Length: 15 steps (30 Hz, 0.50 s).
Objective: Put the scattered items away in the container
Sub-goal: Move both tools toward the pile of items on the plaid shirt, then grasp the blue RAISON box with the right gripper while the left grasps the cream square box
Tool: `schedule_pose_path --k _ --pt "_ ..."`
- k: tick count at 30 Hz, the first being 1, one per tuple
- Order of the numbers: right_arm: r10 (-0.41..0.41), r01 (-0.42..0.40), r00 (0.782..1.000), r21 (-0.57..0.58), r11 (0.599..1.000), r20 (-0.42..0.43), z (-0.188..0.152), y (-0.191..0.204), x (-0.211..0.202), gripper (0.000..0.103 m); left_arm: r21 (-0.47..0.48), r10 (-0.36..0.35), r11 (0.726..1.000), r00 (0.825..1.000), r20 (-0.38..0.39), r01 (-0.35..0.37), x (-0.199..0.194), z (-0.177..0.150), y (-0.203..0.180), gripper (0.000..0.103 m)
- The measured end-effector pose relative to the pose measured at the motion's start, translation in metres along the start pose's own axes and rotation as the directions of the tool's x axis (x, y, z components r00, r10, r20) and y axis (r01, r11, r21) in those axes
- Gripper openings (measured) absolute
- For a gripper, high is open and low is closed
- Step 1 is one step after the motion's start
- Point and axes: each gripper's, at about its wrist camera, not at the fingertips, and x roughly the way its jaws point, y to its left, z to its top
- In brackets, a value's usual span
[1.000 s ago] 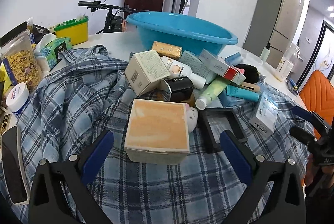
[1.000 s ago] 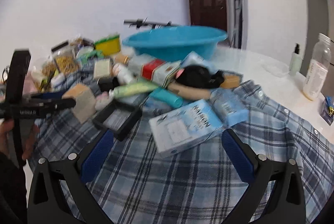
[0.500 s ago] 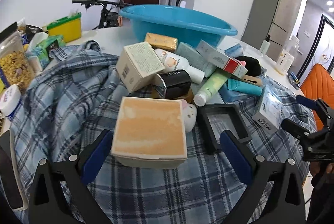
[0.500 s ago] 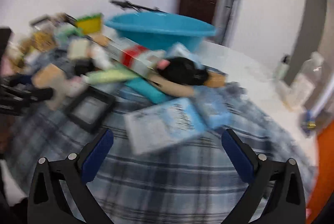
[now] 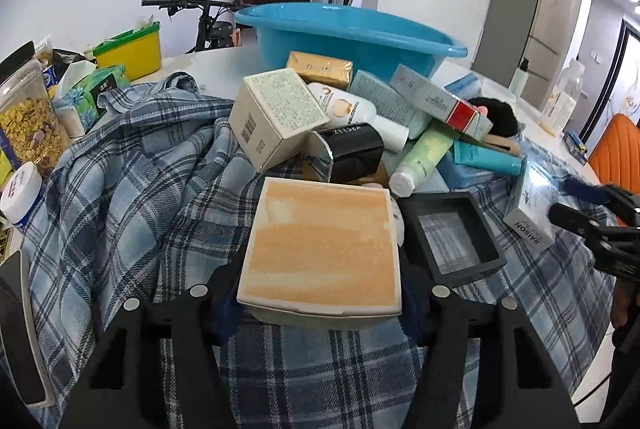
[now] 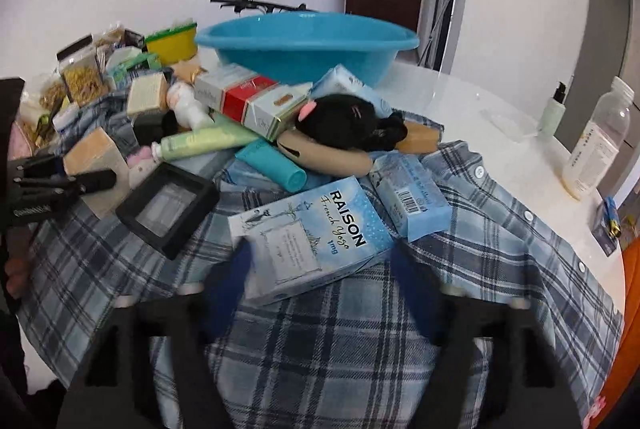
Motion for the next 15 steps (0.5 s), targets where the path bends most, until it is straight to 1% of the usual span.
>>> schedule_pose_path --k 1,4,5,8,10,11,12,13,14,15 --pt "0.021 -0.021 1.000 -0.004 1.000 -0.012 0.000 -0.002 0.003 0.027 -0.001 -0.003 1.000 1.000 0.001 0.003 0.000 0.000 0.000 0.063" --pt "0.073 -0.073 0.997 -0.012 0.997 -0.016 0.004 -0.008 0.002 0.025 -0.001 -0.023 1.000 1.000 0.009 0.023 -0.002 -0.001 0.000 0.063" --pt "0.076 -0.076 0.997 -0.023 0.997 -0.013 0.004 -0.008 0.000 0.021 -0.001 -0.025 1.000 1.000 0.013 0.025 -0.002 -0.001 0.000 0.063" --pt "0.089 -0.089 0.996 -0.053 0.995 -0.005 0.004 -0.008 -0.005 0.021 0.000 -0.024 1.000 0.999 0.022 0.024 -0.003 -0.002 0.000 0.062" --pt "0.096 -0.095 0.995 -0.044 0.994 0.018 0.005 -0.009 -0.009 0.022 0.001 -0.028 1.000 0.999 0.031 0.028 -0.004 -0.002 0.000 0.062" --pt "0.106 -0.105 0.994 -0.034 0.994 0.038 0.006 -0.012 -0.011 0.033 0.000 -0.027 1.000 0.999 0.032 0.027 -0.005 -0.002 0.000 0.062" --pt "0.109 -0.108 0.993 -0.018 0.994 0.051 0.006 -0.015 -0.014 0.047 0.001 -0.027 1.000 0.999 0.035 0.027 -0.005 -0.002 0.000 0.062" --pt "0.102 -0.102 0.993 -0.005 0.995 0.054 0.007 -0.017 -0.015 0.088 0.001 -0.031 1.000 0.999 0.037 0.031 -0.006 -0.002 0.000 0.062" --pt "0.089 -0.090 0.994 0.004 0.996 0.056 0.008 -0.019 -0.016 0.102 0.000 -0.032 0.999 0.999 0.036 0.032 -0.005 -0.002 0.000 0.062" --pt "0.073 -0.074 0.995 0.005 0.997 0.072 0.008 -0.020 -0.018 0.102 0.000 -0.026 1.000 0.999 0.035 0.026 -0.005 -0.001 0.000 0.062"
